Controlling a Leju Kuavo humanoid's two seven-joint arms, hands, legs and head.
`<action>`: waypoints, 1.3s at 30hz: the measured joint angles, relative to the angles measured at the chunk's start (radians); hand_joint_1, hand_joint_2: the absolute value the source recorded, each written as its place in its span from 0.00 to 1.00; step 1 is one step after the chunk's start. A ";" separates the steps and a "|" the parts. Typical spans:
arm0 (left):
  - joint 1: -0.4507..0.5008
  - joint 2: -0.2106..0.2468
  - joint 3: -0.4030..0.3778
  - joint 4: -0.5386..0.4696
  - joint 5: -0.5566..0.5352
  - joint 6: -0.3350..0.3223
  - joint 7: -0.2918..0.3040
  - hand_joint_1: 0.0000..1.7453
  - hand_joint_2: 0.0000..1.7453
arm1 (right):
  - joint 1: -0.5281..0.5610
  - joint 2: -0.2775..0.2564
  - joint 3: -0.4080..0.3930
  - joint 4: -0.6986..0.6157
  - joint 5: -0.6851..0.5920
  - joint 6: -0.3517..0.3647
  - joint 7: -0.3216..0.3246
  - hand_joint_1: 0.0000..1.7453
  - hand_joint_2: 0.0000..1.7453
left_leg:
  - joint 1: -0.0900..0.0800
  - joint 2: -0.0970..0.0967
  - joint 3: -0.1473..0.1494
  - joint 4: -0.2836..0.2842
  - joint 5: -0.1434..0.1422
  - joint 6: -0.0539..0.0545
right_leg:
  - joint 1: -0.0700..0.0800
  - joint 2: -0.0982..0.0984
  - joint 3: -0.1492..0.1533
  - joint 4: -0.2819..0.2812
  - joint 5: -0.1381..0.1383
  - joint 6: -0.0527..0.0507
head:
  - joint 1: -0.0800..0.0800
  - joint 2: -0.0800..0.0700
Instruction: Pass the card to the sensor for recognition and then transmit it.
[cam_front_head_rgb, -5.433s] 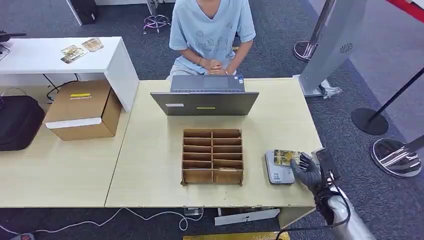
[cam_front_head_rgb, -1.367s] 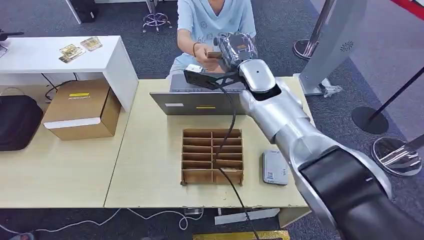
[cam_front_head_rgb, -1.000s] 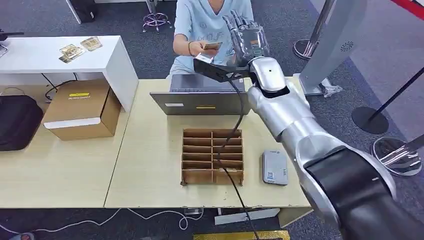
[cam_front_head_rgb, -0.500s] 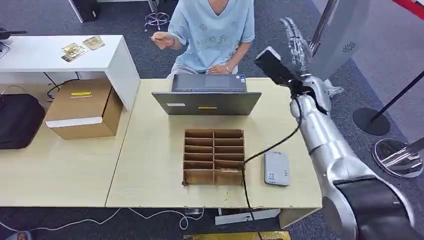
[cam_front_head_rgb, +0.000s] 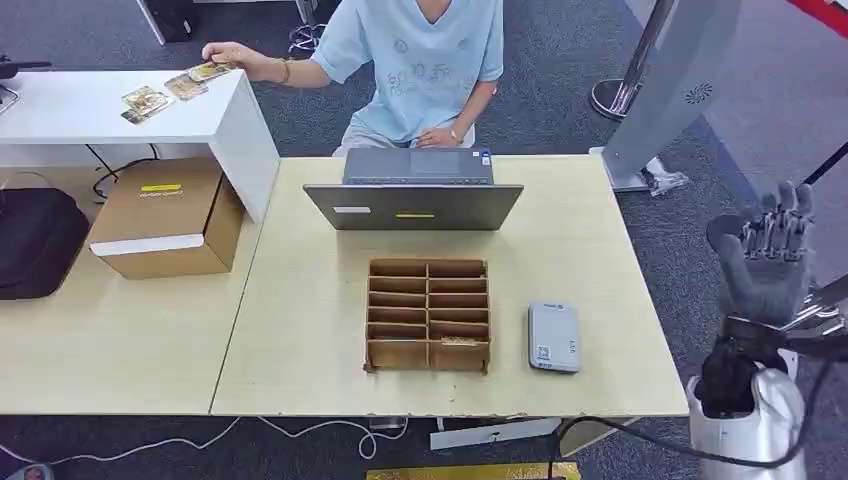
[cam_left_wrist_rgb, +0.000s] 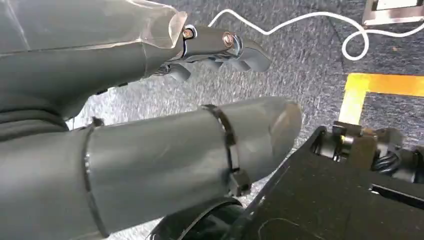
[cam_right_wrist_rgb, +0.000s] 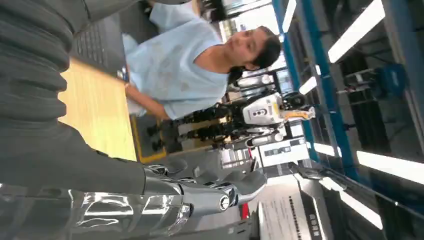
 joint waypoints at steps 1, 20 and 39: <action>0.003 0.005 0.000 0.000 0.016 0.005 -0.001 0.00 0.00 | 0.039 0.013 -0.021 -0.044 -0.095 0.032 0.014 0.00 1.00 | 0.000 0.000 0.000 0.000 0.000 0.000 | 0.000 0.000 0.000 0.000 0.000 0.000 | 0.000 0.000; 0.032 0.050 0.031 0.000 0.111 0.012 0.010 0.00 0.00 | 0.340 0.222 0.173 -0.072 -0.231 0.263 -0.039 0.00 1.00 | 0.000 0.004 0.001 -0.001 0.000 0.000 | 0.000 0.003 0.000 0.001 -0.001 -0.001 | 0.000 0.000; 0.027 0.032 0.087 0.000 0.179 0.002 0.003 0.00 0.00 | 0.268 0.251 0.322 -0.071 -0.020 0.160 -0.127 0.00 1.00 | 0.000 0.004 0.001 -0.001 0.000 -0.001 | 0.000 0.003 0.000 0.001 0.000 -0.002 | 0.000 0.000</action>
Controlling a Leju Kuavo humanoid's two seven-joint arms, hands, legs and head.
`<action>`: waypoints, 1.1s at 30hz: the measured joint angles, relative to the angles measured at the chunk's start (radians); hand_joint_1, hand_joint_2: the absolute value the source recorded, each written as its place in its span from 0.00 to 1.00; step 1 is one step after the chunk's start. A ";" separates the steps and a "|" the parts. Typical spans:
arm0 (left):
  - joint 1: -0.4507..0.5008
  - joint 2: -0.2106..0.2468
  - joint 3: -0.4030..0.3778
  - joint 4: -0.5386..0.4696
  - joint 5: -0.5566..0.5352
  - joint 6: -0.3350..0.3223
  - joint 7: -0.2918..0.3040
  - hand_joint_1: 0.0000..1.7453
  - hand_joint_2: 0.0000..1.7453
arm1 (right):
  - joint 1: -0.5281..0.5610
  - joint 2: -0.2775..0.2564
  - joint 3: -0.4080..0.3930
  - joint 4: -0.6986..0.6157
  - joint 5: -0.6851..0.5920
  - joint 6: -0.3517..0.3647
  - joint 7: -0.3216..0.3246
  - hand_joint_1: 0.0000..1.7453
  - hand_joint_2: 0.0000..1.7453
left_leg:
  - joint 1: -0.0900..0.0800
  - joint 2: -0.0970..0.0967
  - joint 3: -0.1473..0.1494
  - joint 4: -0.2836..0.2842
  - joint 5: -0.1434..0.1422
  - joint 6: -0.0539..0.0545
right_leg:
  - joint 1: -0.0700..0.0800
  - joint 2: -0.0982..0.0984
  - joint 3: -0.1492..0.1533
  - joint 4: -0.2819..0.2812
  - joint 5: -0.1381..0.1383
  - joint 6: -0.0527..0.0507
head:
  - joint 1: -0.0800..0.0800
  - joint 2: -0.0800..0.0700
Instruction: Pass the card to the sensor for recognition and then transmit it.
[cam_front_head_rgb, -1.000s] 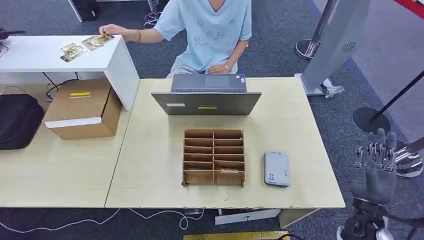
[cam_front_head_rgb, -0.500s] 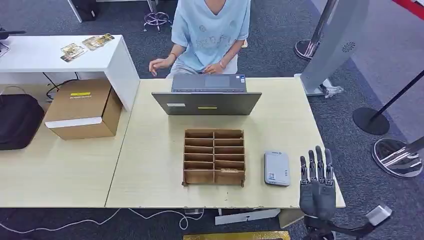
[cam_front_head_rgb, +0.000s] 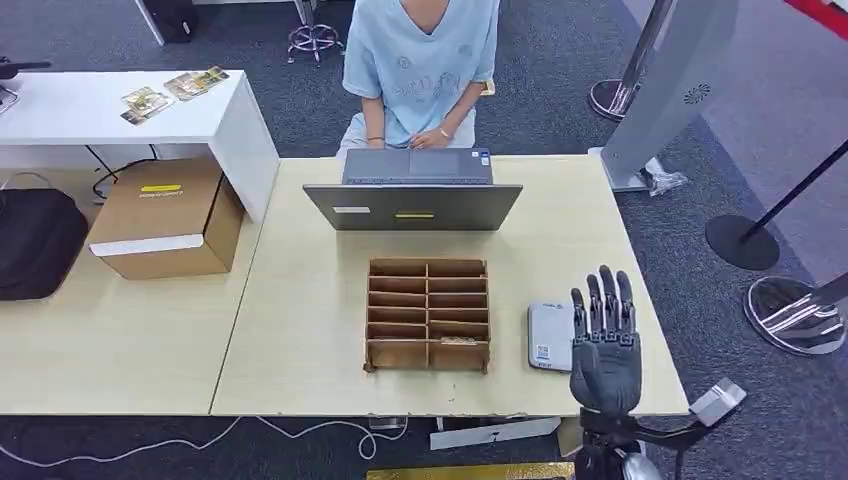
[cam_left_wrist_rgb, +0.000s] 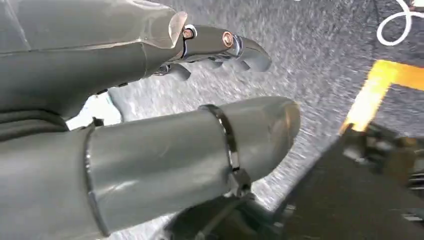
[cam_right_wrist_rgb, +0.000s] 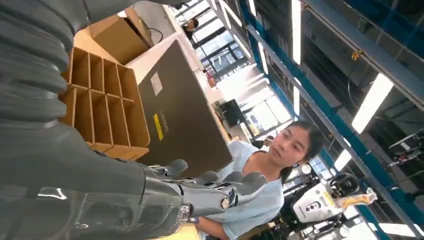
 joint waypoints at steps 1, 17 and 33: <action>0.000 0.000 0.009 0.000 -0.001 0.002 0.001 0.00 0.00 | 0.000 0.001 0.001 0.000 0.001 -0.002 -0.002 0.00 1.00 | 0.000 0.000 0.000 0.000 0.000 0.000 | 0.000 0.000 0.000 0.000 0.000 0.000 | 0.000 0.000; 0.008 0.003 -0.004 0.000 -0.108 0.024 0.017 0.00 0.00 | 0.009 0.016 0.042 -0.062 0.168 -0.169 -0.040 0.00 1.00 | 0.000 0.000 0.000 0.000 0.000 0.000 | 0.000 0.000 0.000 0.000 0.000 0.000 | 0.000 0.000; 0.004 -0.001 -0.013 0.000 -0.115 0.019 0.037 0.00 0.00 | 0.049 -0.009 0.116 -0.163 1.131 -0.848 0.144 0.00 1.00 | 0.000 0.000 0.000 0.000 0.000 0.000 | 0.000 0.000 0.000 0.000 0.000 0.000 | 0.000 0.000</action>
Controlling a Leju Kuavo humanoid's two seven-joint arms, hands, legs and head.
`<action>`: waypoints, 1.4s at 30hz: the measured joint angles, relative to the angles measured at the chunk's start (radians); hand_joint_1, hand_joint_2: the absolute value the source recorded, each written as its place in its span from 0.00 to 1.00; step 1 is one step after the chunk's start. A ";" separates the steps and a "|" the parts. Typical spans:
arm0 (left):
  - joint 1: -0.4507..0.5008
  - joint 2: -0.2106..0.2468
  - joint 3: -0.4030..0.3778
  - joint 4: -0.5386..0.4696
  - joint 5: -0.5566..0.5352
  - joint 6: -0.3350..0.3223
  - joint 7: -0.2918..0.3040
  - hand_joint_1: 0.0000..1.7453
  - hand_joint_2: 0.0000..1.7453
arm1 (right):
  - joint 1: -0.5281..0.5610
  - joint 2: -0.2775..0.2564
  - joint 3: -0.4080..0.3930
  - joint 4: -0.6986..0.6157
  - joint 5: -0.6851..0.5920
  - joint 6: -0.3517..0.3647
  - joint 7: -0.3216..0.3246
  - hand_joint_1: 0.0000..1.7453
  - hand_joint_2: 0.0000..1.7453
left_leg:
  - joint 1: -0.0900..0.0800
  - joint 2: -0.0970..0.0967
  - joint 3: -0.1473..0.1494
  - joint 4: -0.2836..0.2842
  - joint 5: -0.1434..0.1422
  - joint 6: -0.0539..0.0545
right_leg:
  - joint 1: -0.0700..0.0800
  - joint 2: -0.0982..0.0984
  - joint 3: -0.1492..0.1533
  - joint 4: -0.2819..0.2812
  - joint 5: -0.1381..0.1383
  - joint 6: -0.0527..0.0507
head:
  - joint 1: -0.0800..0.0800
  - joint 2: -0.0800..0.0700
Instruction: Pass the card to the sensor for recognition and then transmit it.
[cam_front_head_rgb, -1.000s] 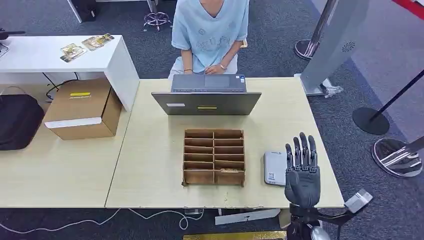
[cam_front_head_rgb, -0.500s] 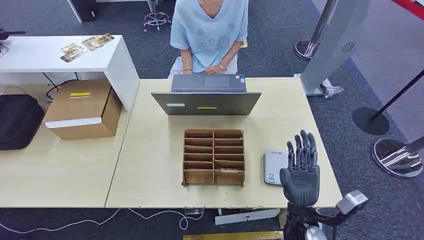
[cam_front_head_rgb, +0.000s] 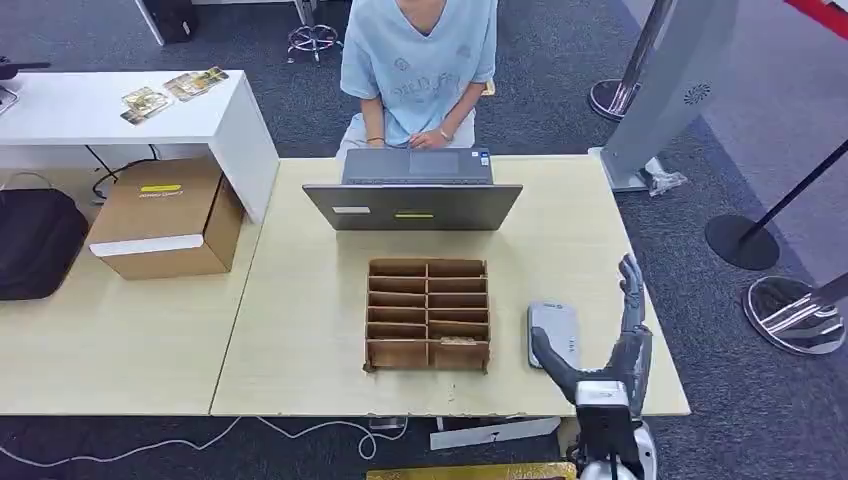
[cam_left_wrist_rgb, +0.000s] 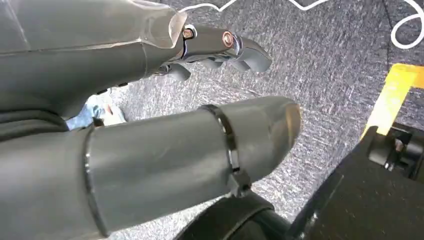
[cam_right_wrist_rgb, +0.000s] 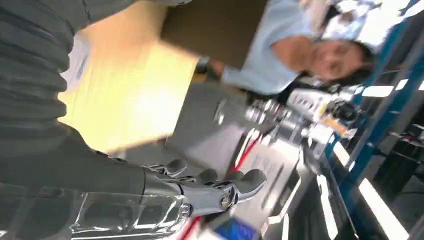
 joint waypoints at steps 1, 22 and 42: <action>0.000 0.000 0.000 0.000 0.000 -0.002 0.000 0.00 0.00 | 0.008 -0.017 0.016 0.002 0.133 -0.056 0.062 0.00 1.00 | 0.000 0.000 0.000 0.000 0.000 0.000 | 0.000 0.000 0.000 0.000 0.000 0.000 | 0.000 0.000; -0.018 -0.023 0.005 0.000 0.032 -0.053 0.015 0.00 0.00 | -0.032 -0.119 0.291 0.131 0.884 0.159 0.624 0.00 1.00 | 0.000 0.001 0.000 0.000 0.000 0.000 | 0.000 0.001 0.000 0.000 0.000 0.000 | 0.000 0.000; -0.038 -0.039 0.005 -0.005 0.021 -0.086 0.015 0.00 0.00 | -0.060 -0.126 0.327 0.184 0.850 0.182 0.673 0.00 1.00 | 0.000 0.001 0.000 0.000 0.000 0.000 | 0.000 0.001 0.000 0.000 0.000 0.000 | 0.000 0.000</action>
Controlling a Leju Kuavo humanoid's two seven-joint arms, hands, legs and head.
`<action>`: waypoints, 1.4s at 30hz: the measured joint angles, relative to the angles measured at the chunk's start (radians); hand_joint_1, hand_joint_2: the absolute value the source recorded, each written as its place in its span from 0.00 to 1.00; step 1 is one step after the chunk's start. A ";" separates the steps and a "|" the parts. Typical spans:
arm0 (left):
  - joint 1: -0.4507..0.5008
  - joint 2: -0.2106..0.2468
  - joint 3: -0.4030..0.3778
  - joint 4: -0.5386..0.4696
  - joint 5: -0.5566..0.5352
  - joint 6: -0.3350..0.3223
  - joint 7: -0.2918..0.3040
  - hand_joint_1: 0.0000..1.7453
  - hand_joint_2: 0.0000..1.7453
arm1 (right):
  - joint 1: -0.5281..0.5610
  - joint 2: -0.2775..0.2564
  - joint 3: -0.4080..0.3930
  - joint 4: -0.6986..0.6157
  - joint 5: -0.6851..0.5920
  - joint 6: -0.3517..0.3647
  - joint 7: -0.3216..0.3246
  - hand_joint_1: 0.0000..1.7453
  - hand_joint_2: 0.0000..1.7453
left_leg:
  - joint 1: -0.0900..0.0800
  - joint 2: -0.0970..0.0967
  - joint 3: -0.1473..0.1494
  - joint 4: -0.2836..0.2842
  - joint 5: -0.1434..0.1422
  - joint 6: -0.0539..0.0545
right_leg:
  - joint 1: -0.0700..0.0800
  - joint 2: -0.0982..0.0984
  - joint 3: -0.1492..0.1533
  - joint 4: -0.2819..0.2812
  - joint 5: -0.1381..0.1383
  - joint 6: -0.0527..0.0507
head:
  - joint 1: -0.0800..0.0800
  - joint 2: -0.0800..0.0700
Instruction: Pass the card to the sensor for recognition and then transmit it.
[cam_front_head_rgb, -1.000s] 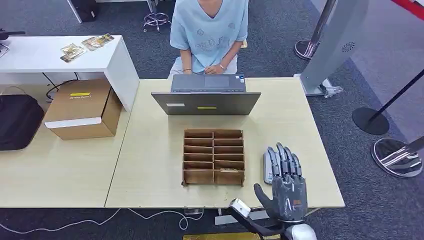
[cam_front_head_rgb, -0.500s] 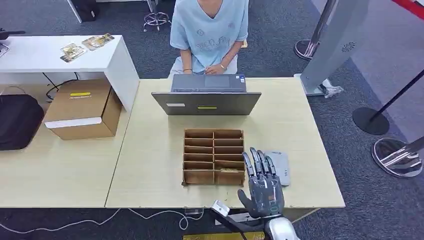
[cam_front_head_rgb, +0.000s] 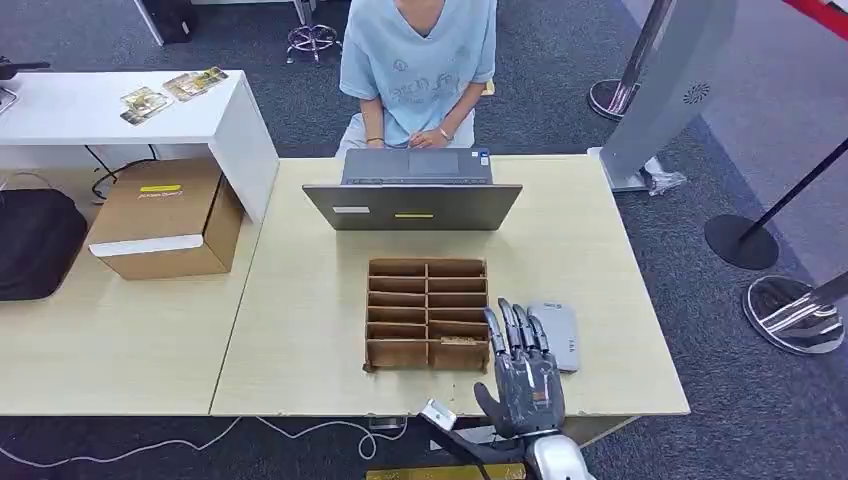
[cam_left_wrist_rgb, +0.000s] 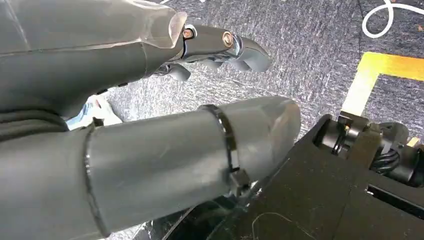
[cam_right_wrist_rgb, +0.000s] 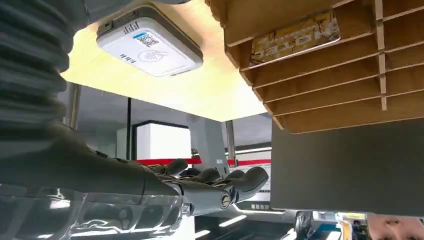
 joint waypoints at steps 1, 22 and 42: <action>-0.001 0.000 0.000 0.000 -0.001 -0.002 0.000 0.00 0.00 | 0.000 0.000 0.000 0.002 -0.002 0.003 0.001 0.00 1.00 | 0.000 0.000 0.000 0.000 0.000 0.000 | 0.000 0.000 0.000 0.000 0.000 0.000 | 0.000 0.000; -0.009 -0.007 0.000 0.000 0.011 -0.002 0.002 0.00 0.00 | -0.047 0.012 0.000 0.063 -0.008 0.044 0.008 0.05 1.00 | 0.000 0.000 0.000 0.000 0.000 0.000 | 0.000 0.000 0.000 0.000 0.000 0.000 | 0.000 0.000; -0.011 -0.011 0.000 -0.008 0.043 0.002 0.015 0.00 0.00 | -0.070 0.061 -0.016 0.079 0.005 0.065 -0.033 0.18 1.00 | 0.000 0.000 0.000 0.000 0.000 0.000 | 0.000 0.000 0.000 0.000 0.000 0.000 | 0.000 0.000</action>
